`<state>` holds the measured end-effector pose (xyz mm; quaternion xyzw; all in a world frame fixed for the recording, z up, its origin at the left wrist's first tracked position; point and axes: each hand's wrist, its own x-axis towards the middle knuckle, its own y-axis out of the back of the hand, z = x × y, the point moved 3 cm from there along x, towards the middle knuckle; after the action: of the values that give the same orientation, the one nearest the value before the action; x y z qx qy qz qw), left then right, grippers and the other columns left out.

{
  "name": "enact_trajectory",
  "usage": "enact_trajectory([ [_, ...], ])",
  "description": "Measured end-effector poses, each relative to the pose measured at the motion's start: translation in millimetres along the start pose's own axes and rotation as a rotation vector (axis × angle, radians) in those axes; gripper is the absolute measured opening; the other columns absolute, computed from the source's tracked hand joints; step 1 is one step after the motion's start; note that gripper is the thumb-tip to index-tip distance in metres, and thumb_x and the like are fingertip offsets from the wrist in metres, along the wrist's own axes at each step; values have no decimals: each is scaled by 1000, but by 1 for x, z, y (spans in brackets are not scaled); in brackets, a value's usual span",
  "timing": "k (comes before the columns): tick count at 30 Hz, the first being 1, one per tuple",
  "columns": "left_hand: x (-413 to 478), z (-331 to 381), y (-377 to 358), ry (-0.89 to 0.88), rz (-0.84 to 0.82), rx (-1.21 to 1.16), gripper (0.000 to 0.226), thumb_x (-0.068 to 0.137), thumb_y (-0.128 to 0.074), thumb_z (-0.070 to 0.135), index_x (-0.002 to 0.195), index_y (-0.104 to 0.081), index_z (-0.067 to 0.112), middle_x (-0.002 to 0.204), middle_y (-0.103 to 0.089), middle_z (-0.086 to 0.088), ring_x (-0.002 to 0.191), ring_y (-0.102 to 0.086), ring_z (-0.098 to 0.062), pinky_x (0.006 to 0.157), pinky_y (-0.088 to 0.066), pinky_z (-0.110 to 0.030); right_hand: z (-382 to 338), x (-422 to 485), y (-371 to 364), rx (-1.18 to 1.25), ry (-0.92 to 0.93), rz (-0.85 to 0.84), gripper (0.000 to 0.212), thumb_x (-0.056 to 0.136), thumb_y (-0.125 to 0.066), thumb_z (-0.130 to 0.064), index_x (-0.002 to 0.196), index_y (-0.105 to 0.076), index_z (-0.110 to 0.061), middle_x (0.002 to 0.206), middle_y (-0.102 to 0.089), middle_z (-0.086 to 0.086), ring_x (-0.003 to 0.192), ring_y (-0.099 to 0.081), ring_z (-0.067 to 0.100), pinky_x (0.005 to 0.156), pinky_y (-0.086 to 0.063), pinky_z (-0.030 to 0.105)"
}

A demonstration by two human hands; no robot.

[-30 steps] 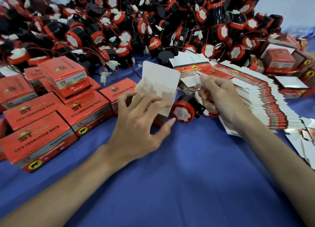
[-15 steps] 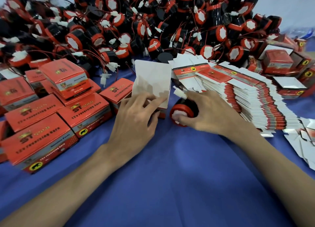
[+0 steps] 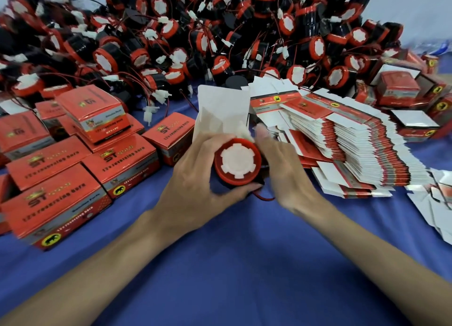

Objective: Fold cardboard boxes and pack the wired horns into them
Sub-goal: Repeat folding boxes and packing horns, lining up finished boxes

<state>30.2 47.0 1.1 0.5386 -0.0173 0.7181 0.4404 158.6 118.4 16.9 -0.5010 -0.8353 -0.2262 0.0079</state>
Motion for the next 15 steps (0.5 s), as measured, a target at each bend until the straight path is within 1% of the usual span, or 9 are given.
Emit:
enact_trajectory([
  [1,0,-1,1,21,12,1,61,78,-74,44,121,-49,7,113,-48,3,108,-47,-2,97,-39,-14,2,3,6,-107,17,55,64,92,-25,-56,55,-48,-9,51,-50,8,52,-47,18,58,-40,36],
  [3,1,-2,2,69,29,-1,60,76,-75,40,117,-52,3,111,-50,3,105,-48,-2,95,-36,-12,7,7,17,-435,59,116,69,92,-10,-60,69,-55,-13,77,-61,7,71,-57,28,67,-41,38],
  [5,2,-3,4,122,50,-12,58,75,-74,40,116,-53,6,110,-52,4,104,-49,-1,94,-37,-11,11,8,23,-674,60,148,69,89,-6,-66,84,-57,-20,115,-52,5,86,-57,32,67,-35,34],
  [7,2,-4,6,161,74,-32,56,73,-73,42,115,-50,14,109,-54,5,102,-50,0,92,-39,-10,9,7,23,-790,117,206,69,90,-15,-65,96,-62,-15,133,-41,3,82,-60,33,62,-38,33],
  [9,2,-5,7,191,101,-53,56,72,-74,43,114,-47,18,108,-55,4,100,-53,-2,89,-41,-11,2,5,21,-851,225,287,61,91,-30,-60,98,-65,-11,127,-45,7,66,-59,32,52,-43,34],
  [11,3,-7,8,211,129,-55,56,72,-75,42,113,-47,17,107,-54,4,100,-53,-5,88,-42,-11,-3,4,21,-855,295,340,51,91,-41,-52,107,-63,-9,115,-49,10,63,-58,31,47,-42,33],
  [13,3,-9,9,223,160,-39,56,72,-75,41,113,-48,14,108,-52,4,100,-52,-6,88,-41,-12,-4,4,23,-871,307,360,58,92,-43,-47,135,-48,-9,110,-56,8,77,-59,29,55,-39,31],
  [14,3,-10,10,225,178,-37,56,72,-75,41,113,-48,13,109,-53,2,101,-52,-7,89,-41,-13,-4,4,24,-872,329,353,65,92,-41,-47,144,-37,-8,109,-61,6,86,-57,27,63,-41,33],
  [15,2,-11,10,227,197,-39,56,73,-75,40,113,-48,12,110,-53,-1,102,-52,-6,90,-41,-13,-5,4,25,-832,393,311,66,93,-39,-45,146,-34,-6,109,-63,5,93,-56,26,73,-43,36],
])
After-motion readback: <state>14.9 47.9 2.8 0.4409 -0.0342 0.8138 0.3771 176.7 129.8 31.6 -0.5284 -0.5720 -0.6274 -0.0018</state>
